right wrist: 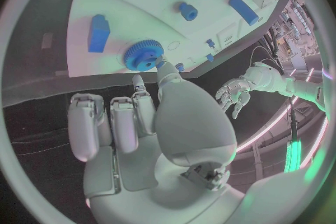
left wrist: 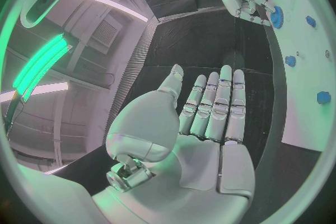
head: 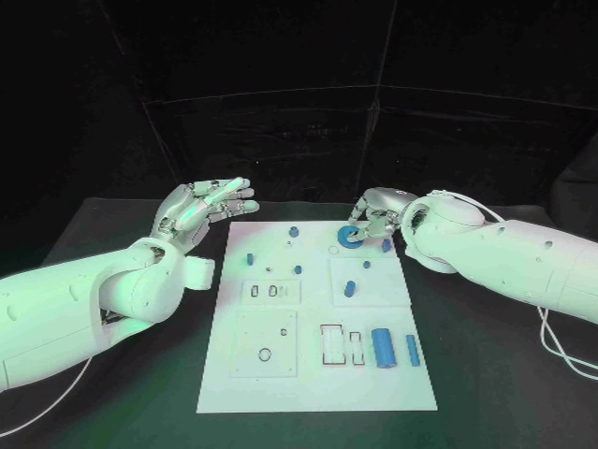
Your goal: Assemble the parts on the task board
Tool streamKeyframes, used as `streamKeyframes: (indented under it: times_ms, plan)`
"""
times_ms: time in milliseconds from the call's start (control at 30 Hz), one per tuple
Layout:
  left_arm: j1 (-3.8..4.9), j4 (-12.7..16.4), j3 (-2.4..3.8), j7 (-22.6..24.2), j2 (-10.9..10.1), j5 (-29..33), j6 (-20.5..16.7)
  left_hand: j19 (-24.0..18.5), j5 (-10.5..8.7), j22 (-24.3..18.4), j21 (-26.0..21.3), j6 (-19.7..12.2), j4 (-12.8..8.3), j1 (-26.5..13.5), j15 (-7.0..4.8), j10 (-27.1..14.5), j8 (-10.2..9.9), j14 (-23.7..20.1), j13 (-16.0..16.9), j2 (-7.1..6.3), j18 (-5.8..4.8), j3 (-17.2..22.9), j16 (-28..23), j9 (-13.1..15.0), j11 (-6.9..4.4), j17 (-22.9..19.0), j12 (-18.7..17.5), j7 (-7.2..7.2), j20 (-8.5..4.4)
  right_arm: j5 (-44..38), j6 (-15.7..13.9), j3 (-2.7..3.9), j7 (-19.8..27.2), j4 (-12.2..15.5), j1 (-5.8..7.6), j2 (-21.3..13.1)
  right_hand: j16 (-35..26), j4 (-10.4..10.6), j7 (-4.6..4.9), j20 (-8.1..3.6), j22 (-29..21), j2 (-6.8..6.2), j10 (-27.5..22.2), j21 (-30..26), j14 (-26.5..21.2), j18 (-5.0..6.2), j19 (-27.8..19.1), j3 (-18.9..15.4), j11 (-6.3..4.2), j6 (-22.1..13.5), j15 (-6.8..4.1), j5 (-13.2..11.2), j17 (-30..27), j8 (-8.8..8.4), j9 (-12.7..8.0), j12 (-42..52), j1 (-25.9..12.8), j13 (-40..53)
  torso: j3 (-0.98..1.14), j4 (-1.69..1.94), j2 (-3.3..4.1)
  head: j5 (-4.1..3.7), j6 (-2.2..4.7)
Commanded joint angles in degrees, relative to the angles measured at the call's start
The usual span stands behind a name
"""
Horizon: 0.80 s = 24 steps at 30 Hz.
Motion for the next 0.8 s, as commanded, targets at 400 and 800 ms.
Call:
streamKeyframes:
  times_ms: [400, 800]
  plan:
    - [0.09, 0.0, 0.04, -0.1, 0.0, -0.1, 0.7, 0.4, 0.1, -0.1, -0.3, 0.2, -0.3, -0.1, 0.06, 0.2, -0.1, 0.5, 0.0, 0.42, 0.37, -0.1, -0.4, 0.0, 0.16, -0.1, 0.0, 1.04, 0.1, -0.1, 2.1, 0.02, 0.0, 0.1, 0.09, 0.1, 0.4, 0.0, 0.22, 0.12, 9.5, -0.38, -0.4, 0.2, 4.4, -0.46, 2.4, -0.6, 0.14, -0.4, 0.51, 0.1, 7.7, -0.45, -0.1, -0.5, -0.4, 3.5, 0.0, 0.04, 0.0, 0.06, -0.26]
    - [0.09, 0.0, 0.04, -0.2, 0.1, -0.1, 0.8, 0.4, 0.11, -0.1, -0.3, 0.1, -0.4, -0.1, 0.1, 0.1, -0.1, 0.5, -0.1, 0.44, 0.36, -0.1, -0.4, -0.1, 0.21, -0.1, -0.1, 1.1, 0.12, -1.1, 3.5, 0.02, -0.5, -0.1, -0.06, 0.3, 0.4, -0.5, 0.22, 0.19, 9.6, -0.38, -0.4, 0.2, 4.4, -0.46, 2.4, -0.4, 0.14, -0.3, 0.56, 0.3, 7.8, -0.41, -0.1, -0.4, 0.3, 3.7, 0.02, 0.07, 0.01, 0.03, -0.42]
